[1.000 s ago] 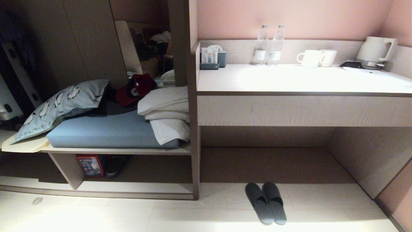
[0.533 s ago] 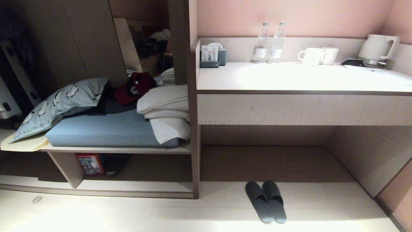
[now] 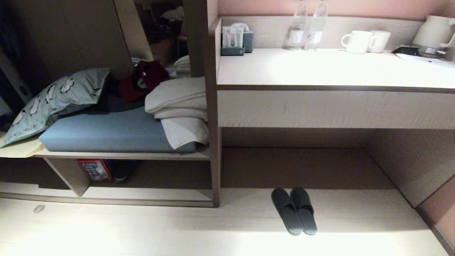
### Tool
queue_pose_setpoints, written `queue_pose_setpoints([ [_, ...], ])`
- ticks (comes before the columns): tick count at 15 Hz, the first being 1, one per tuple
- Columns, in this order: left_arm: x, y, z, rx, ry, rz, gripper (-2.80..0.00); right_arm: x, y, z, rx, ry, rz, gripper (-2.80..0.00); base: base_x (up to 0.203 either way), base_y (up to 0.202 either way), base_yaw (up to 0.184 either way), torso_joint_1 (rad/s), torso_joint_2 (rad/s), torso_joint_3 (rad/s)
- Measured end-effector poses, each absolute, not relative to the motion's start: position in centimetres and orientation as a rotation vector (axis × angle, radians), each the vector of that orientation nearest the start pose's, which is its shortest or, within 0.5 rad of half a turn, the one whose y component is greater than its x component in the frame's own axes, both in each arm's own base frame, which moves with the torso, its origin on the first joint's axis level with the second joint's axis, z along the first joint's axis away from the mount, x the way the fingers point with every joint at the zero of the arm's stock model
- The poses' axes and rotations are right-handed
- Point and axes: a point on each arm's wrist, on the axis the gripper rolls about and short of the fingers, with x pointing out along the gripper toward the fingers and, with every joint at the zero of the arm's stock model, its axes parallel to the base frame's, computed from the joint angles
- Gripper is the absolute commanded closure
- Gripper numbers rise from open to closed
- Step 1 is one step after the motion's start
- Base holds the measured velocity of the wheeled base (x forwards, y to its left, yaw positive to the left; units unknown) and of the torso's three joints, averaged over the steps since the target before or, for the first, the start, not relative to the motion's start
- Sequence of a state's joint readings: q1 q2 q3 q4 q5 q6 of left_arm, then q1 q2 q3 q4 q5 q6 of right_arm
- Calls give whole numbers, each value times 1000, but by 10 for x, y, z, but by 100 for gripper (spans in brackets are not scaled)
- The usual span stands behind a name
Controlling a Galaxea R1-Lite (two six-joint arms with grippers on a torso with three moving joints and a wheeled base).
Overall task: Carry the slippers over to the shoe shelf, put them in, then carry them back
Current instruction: Pick up the slippers on the floor
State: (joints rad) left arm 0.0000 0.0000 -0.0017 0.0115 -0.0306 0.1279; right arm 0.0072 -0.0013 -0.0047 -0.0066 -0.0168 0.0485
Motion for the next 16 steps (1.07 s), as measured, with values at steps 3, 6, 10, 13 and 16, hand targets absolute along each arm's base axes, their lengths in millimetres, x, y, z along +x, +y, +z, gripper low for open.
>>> queue_pose_setpoints([
  [3, -23, -1, 74, 129, 11, -31, 0, -23, -1, 77, 49, -12, -9, 0, 0, 0, 0, 3, 6, -195],
  [6, -23, -1, 74, 128, 13, -32, 0, -23, -1, 77, 49, -13, -9, 0, 0, 0, 0, 5, 2, -198],
  [10, -23, -1, 75, 129, 12, -32, 0, -23, -1, 77, 49, -11, -9, 0, 0, 0, 0, 3, 3, -197],
  [13, -23, -1, 75, 129, 15, -32, 0, -23, -1, 77, 49, -12, -9, 0, 0, 0, 0, 4, 5, -197],
  [16, -23, -1, 75, 129, 15, -32, 0, -23, -1, 77, 49, -12, -9, 0, 0, 0, 0, 3, 2, -200],
])
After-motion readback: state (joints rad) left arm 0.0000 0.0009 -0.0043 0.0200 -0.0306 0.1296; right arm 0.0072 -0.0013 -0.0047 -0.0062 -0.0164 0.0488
